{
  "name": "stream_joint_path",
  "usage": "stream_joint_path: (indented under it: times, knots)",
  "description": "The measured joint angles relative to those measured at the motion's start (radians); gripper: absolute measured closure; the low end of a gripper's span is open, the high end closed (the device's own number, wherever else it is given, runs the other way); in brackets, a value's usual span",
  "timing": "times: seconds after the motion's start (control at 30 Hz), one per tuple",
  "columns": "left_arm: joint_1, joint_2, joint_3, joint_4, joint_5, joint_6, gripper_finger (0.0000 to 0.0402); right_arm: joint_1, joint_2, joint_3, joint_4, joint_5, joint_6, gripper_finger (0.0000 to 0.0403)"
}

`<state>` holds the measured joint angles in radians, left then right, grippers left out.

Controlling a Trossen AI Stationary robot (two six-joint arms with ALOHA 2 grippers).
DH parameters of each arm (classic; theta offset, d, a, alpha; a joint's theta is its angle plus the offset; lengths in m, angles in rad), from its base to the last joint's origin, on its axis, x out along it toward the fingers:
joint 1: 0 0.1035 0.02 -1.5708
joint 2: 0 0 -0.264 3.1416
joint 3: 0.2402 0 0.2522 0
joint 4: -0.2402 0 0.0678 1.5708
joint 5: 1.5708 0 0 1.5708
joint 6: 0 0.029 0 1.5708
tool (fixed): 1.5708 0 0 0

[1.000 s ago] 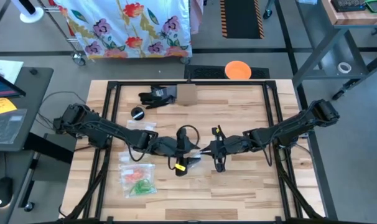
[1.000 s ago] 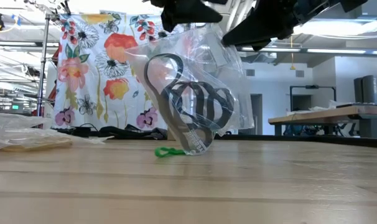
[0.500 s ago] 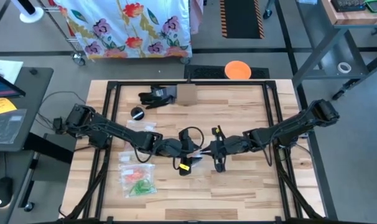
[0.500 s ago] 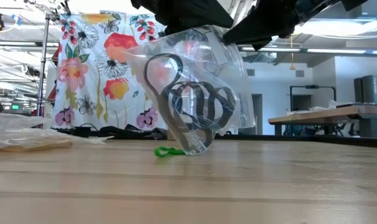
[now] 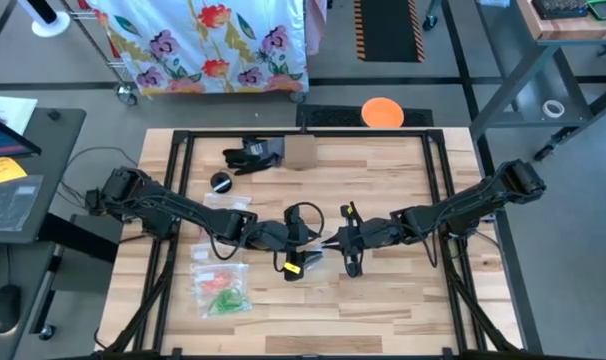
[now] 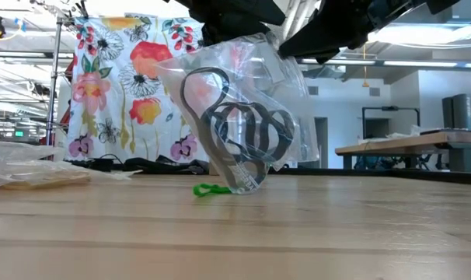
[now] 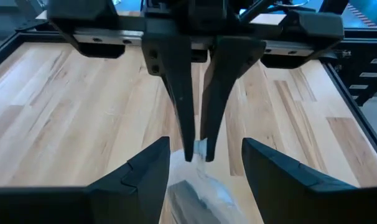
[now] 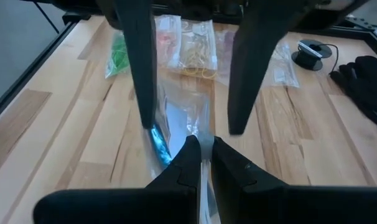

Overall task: Sort rubber bands
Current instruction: Close the transparent zip bag

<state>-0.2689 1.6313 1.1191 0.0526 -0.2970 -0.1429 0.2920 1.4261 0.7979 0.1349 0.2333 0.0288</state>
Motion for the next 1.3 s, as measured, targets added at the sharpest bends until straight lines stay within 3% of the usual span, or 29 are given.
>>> stream_joint_path:
  times: [0.73,0.93,1.17,1.3]
  knots:
    - [-0.001,-0.003,0.0,-0.02,0.003,-0.008,0.0215,0.0,0.0,0.0,0.01,0.0,-0.001,0.0385]
    - [-0.001,-0.003,0.0,-0.02,0.003,-0.008,0.0273,0.0,0.0,0.0,0.021,0.0,-0.004,0.0385]
    - [-0.004,-0.003,0.0,-0.019,0.003,0.034,0.0383,0.0,0.0,0.0,0.023,0.0,-0.003,0.0385]
    - [-0.025,-0.002,-0.001,-0.01,-0.025,0.092,0.0399,0.001,0.0,0.0,0.025,-0.002,-0.003,0.0385]
